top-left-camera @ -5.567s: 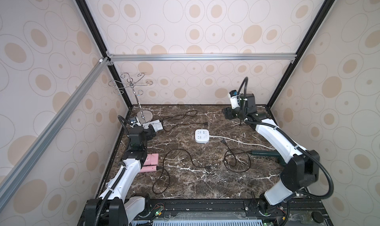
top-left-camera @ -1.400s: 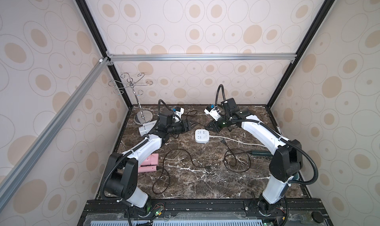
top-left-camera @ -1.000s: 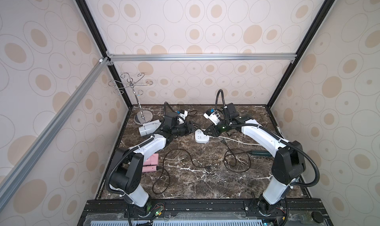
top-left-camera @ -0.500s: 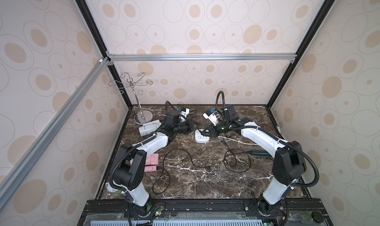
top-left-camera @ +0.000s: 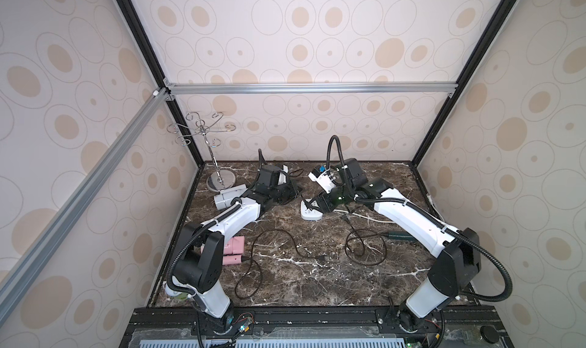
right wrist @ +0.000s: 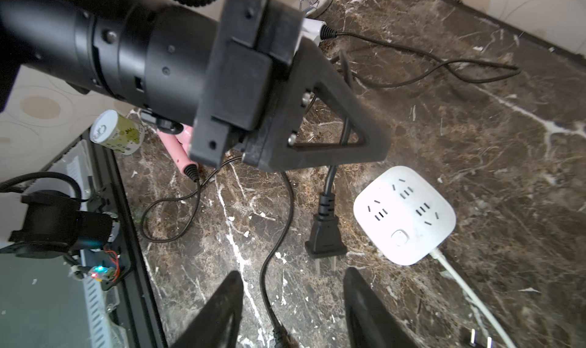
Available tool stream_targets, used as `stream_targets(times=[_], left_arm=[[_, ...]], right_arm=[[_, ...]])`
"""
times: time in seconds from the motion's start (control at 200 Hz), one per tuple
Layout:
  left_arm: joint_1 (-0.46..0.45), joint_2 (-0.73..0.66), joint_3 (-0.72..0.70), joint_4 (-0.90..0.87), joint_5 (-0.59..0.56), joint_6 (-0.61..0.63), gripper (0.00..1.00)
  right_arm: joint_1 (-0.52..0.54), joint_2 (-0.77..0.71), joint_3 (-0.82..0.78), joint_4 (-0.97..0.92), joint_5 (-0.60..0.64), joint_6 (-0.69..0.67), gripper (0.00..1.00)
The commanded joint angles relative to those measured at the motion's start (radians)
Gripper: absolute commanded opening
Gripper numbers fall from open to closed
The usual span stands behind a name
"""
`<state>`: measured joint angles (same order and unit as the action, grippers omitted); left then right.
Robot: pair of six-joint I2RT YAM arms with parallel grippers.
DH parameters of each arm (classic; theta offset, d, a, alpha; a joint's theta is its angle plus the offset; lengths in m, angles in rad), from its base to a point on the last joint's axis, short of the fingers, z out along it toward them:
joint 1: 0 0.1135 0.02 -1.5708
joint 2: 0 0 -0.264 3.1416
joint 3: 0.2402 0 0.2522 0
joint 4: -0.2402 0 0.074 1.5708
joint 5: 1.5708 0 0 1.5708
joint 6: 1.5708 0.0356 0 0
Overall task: Charge the blow dryers
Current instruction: Pick up the plug from the center of the board.
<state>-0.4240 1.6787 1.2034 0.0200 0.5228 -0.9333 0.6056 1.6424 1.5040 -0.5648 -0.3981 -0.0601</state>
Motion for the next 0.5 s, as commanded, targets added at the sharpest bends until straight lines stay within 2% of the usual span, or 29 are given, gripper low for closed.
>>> stream_targets(times=[0.0,0.115,0.345,0.495], left_arm=[[-0.009,0.017,0.056,-0.03,-0.026,0.004,0.0],[-0.01,0.021,0.068,-0.029,-0.016,-0.013,0.0],[-0.012,0.018,0.071,-0.03,0.006,-0.037,0.0],[-0.011,0.012,0.07,-0.025,0.018,-0.051,0.0]], right_arm=[[0.036,0.007,0.036,-0.031,0.17,-0.011,0.54],[0.085,0.056,0.09,-0.06,0.294,-0.027,0.51],[0.145,0.144,0.176,-0.103,0.388,-0.039,0.47],[0.174,0.179,0.196,-0.121,0.495,-0.054,0.48]])
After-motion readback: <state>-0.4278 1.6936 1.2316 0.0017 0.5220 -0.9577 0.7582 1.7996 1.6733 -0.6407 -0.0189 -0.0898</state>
